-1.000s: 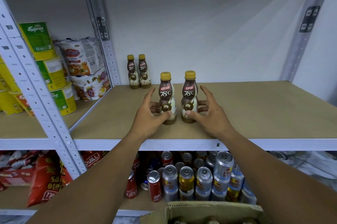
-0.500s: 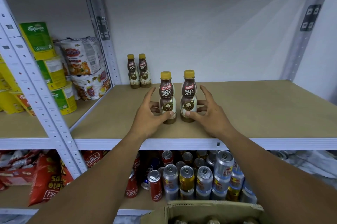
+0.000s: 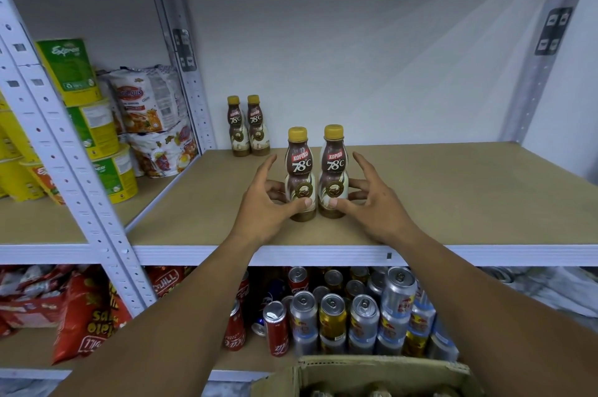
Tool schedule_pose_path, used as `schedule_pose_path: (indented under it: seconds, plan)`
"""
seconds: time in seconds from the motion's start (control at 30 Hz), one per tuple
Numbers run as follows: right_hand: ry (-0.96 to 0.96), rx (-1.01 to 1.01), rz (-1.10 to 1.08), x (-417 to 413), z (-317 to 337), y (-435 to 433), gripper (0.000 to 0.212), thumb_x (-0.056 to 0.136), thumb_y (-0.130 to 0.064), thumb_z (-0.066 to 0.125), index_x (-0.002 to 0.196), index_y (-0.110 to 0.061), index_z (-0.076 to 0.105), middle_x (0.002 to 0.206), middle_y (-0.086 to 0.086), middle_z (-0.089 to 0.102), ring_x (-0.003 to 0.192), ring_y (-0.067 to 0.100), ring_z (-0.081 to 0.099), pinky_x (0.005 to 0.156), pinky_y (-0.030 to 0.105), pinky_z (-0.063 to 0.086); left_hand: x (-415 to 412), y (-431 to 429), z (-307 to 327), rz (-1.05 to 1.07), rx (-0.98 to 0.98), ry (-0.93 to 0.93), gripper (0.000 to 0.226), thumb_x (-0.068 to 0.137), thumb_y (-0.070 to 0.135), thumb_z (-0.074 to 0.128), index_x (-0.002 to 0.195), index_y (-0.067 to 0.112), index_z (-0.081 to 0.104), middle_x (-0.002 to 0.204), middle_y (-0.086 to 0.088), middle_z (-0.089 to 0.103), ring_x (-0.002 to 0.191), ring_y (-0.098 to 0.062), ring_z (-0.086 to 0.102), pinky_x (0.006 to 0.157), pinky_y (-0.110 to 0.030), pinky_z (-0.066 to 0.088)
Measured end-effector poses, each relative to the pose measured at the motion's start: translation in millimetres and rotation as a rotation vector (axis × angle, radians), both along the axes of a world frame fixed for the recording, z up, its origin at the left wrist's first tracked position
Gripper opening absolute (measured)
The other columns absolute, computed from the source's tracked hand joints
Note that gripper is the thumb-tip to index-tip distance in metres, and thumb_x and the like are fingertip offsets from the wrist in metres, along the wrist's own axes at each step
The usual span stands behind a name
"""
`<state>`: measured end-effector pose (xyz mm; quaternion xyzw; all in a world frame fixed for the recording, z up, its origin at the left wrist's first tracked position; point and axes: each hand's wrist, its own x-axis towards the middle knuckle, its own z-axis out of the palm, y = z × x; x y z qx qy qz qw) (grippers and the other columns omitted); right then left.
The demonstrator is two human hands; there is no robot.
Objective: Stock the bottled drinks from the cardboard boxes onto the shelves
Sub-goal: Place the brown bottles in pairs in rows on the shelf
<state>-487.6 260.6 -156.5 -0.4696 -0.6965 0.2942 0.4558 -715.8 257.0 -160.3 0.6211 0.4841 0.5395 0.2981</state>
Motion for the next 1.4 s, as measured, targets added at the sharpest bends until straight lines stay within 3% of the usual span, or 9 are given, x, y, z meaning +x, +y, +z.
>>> schedule_pose_path:
  seconds: [0.17, 0.47, 0.7, 0.9, 1.4]
  plan:
    - [-0.006, -0.001, 0.005, -0.5, 0.7, 0.2, 0.105, 0.076, -0.041, 0.087, 0.157, -0.046, 0.02, 0.132, -0.01, 0.066, 0.094, -0.01, 0.067, 0.08, 0.011, 0.049, 0.5, -0.7, 0.3, -0.01, -0.002, 0.006, 0.113, 0.068, 0.025, 0.096, 0.158, 0.037, 0.029, 0.105, 0.001, 0.074, 0.096, -0.01, 0.071, 0.091, -0.032, 0.058]
    - [0.0, 0.013, -0.01, 0.8, 0.7, -0.7, 0.107, 0.073, -0.042, 0.089, 0.157, -0.045, 0.023, 0.12, -0.016, 0.066, 0.091, -0.005, 0.069, 0.086, 0.02, 0.054, 0.4, -1.3, -0.4, -0.013, 0.004, 0.023, 0.109, 0.072, 0.025, 0.094, 0.158, 0.038, 0.028, 0.109, 0.001, 0.073, 0.1, -0.009, 0.07, 0.095, -0.036, 0.057]
    - [0.005, 0.012, -0.005, 0.6, 0.6, -0.1, 0.107, 0.074, -0.04, 0.089, 0.158, -0.043, 0.023, 0.125, -0.009, 0.067, 0.092, -0.002, 0.07, 0.085, 0.02, 0.055, 1.1, -1.9, 0.5, -0.005, 0.007, 0.028, 0.11, 0.072, 0.023, 0.094, 0.159, 0.036, 0.028, 0.105, 0.001, 0.073, 0.096, -0.007, 0.07, 0.094, -0.036, 0.057]
    - [0.004, 0.014, -0.008, 1.4, -0.7, 0.3, 0.107, 0.073, -0.042, 0.089, 0.157, -0.045, 0.023, 0.128, -0.009, 0.067, 0.094, 0.0, 0.07, 0.091, 0.029, 0.057, -0.9, -0.5, -1.0, -0.027, -0.001, 0.014, 0.108, 0.073, 0.023, 0.093, 0.158, 0.038, 0.028, 0.109, -0.002, 0.073, 0.101, -0.011, 0.07, 0.097, -0.043, 0.057]
    - [-0.011, 0.014, -0.022, 0.3, 0.2, -0.2, 0.107, 0.074, -0.041, 0.089, 0.158, -0.045, 0.021, 0.129, -0.007, 0.067, 0.092, -0.004, 0.069, 0.086, 0.022, 0.055, -0.3, -0.2, -0.1, -0.019, -0.014, 0.028, 0.107, 0.074, 0.024, 0.092, 0.158, 0.038, 0.028, 0.109, 0.0, 0.073, 0.102, -0.012, 0.07, 0.098, -0.043, 0.057]
